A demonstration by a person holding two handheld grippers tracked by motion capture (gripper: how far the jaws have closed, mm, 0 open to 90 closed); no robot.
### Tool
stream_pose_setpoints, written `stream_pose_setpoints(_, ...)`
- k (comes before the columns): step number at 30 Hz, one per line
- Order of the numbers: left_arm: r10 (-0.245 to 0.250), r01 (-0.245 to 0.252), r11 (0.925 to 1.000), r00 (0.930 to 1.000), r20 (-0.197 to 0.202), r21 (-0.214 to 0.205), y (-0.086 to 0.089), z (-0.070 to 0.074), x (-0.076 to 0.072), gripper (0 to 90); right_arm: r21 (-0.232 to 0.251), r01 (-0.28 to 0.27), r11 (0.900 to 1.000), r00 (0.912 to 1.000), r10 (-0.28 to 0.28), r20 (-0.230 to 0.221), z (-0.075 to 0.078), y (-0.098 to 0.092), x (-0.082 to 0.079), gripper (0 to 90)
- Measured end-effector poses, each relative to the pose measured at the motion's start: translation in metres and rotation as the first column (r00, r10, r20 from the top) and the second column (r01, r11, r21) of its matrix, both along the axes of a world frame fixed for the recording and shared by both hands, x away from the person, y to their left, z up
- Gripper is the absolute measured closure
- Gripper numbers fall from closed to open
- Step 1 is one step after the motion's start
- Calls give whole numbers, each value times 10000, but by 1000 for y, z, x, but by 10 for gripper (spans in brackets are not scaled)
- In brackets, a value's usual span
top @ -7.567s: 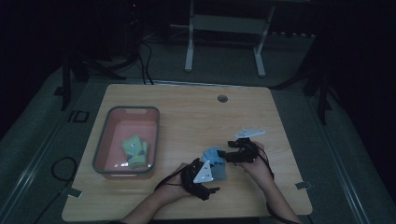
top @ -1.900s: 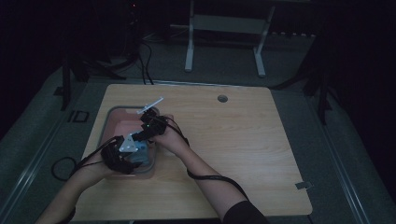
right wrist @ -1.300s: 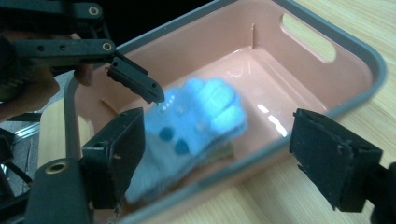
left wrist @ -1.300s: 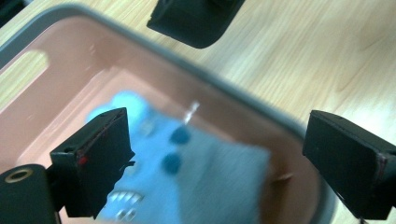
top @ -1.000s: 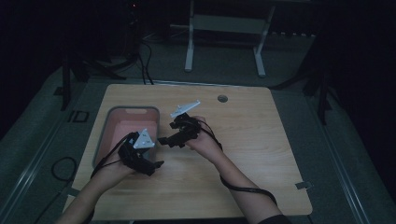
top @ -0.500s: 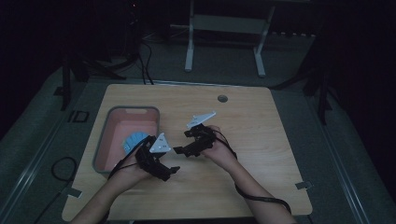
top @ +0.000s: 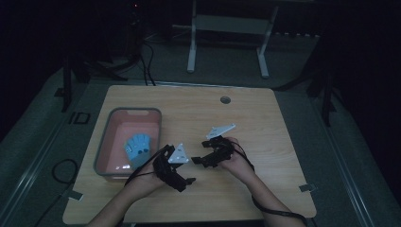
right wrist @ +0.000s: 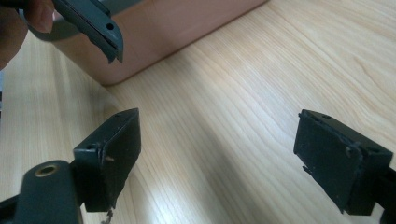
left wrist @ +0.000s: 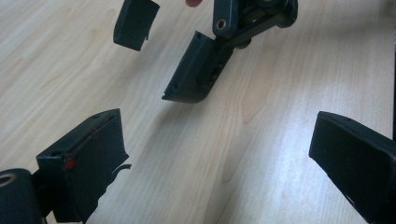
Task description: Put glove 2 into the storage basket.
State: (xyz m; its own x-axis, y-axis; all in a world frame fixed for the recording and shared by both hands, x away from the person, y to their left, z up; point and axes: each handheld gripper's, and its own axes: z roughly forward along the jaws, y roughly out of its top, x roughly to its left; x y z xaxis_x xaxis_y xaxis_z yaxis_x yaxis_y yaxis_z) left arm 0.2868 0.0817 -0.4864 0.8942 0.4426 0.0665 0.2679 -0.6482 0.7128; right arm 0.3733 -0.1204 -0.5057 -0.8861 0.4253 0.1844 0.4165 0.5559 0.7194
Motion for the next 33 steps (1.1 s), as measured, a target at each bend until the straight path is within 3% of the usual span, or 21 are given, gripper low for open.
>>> stream_pose_setpoints(11,-664,660,9974,9977,-135,-275,-22,-16,-4,39,57,401,9992,9992,-401,-72,-15,-33,-11,149)
stream_pose_setpoints(20,-1202,1195,9925,9923,-297,-246,-37,-31,-9,39,-31,643,9979,9978,-644,-156,-31,-55,-20,149)
stream_pose_setpoints(33,-1619,1608,9866,9861,-377,-290,-47,-49,-17,39,-4,737,9973,9973,-737,36,-44,-74,-35,145)
